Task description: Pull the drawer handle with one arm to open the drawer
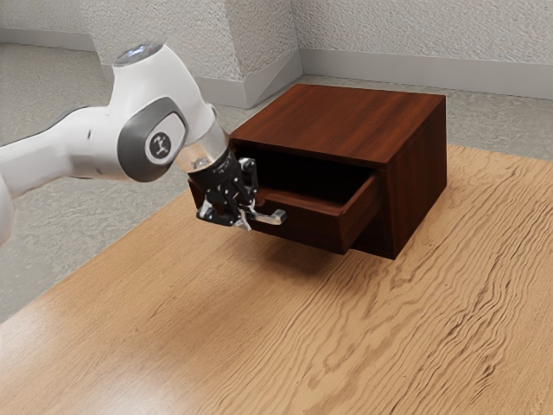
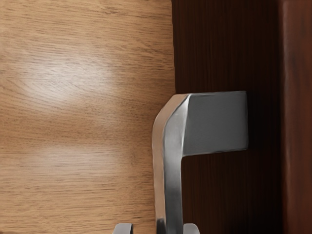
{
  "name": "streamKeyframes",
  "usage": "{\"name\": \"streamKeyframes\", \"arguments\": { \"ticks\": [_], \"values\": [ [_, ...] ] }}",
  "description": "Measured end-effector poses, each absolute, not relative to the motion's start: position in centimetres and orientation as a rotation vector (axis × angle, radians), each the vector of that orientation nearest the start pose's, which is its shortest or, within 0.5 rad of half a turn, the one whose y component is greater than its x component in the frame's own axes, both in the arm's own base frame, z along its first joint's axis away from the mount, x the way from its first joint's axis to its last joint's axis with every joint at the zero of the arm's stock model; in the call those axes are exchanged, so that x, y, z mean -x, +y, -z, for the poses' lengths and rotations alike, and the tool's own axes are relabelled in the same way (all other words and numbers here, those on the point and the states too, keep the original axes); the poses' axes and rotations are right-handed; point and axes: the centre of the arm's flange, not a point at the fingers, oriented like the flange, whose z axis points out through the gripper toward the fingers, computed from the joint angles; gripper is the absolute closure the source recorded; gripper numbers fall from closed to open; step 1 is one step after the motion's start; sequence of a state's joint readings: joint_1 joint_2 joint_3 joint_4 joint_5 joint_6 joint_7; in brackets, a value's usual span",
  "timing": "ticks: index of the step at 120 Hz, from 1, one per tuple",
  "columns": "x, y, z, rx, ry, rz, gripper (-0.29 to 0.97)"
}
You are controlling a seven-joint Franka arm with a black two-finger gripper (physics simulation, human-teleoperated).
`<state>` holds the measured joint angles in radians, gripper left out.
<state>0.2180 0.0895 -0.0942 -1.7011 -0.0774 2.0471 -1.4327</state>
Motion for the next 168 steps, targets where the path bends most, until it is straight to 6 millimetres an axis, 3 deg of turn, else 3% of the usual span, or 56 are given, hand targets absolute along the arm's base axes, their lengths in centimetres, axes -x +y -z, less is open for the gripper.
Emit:
{"name": "streamKeyframes", "arguments": {
  "ticks": [47, 86, 140, 168],
  "values": [
    [-57.8, 7.2, -55.9, -2.005, 2.099, -0.232, 0.65],
    [-56.7, 7.8, -55.9, -1.98, 2.123, -0.238, 0.64],
    [-55.3, 8.4, -55.6, -1.929, 2.139, -0.249, 0.52],
    [-53.6, 8.3, -55.8, -1.913, 2.141, -0.266, 0.51]
  ]
}}
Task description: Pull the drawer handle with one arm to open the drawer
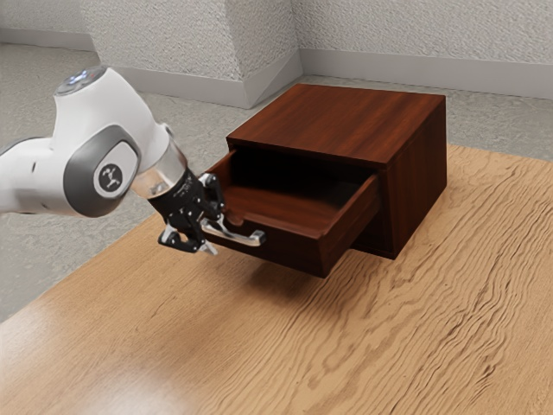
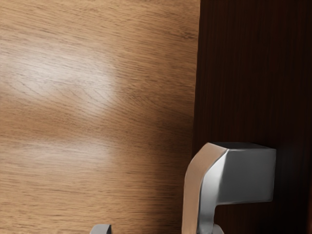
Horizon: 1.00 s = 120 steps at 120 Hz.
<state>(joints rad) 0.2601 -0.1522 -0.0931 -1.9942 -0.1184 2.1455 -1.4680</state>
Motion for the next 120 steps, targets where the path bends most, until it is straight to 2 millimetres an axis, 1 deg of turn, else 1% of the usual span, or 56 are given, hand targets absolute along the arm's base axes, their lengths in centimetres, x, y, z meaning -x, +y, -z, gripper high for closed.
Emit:
{"name": "streamKeyframes", "arguments": {
  "ticks": [18, 32, 50, 56, 60, 65, 68, 71, 77, 81, 83, 85, 92, 98, 105, 120],
  "values": [
    [-53.2, 8.4, -56.0, -1.903, 2.144, -0.275, 0.5],
    [-52.9, 8.4, -56.6, -1.898, 2.137, -0.292, 0.46],
    [-52.1, 7.9, -58.6, -1.892, 2.111, -0.34, 0.43],
    [-51.7, 7.5, -59.7, -1.889, 2.096, -0.366, 0.42],
    [-51.1, 7.1, -60.8, -1.888, 2.08, -0.388, 0.4],
    [-50.6, 5.8, -62.6, -1.9, 2.048, -0.414, 0.34],
    [-50.3, 5.1, -65.0, -1.902, 2.021, -0.439, 0.3],
    [-49.9, 4.6, -67.9, -1.899, 1.997, -0.464, 0.27],
    [-48.6, 4.3, -73.2, -1.894, 1.973, -0.487, 0.21],
    [-47.4, 5.3, -75.3, -1.886, 1.999, -0.471, 0.18],
    [-46.9, 5.9, -75.8, -1.884, 2.016, -0.454, 0.16],
    [-46.4, 5.9, -76.2, -1.894, 2.024, -0.433, 0.15],
    [-45.1, 5.2, -76.6, -1.938, 2.049, -0.36, 0.11],
    [-44.4, 4.2, -76.2, -1.979, 2.068, -0.297, 0.09],
    [-43.7, 3.4, -74.7, -2.026, 2.102, -0.215, 0.07],
    [-42.7, 3.2, -72.3, -2.064, 2.181, -0.09, 0.03]
  ]
}}
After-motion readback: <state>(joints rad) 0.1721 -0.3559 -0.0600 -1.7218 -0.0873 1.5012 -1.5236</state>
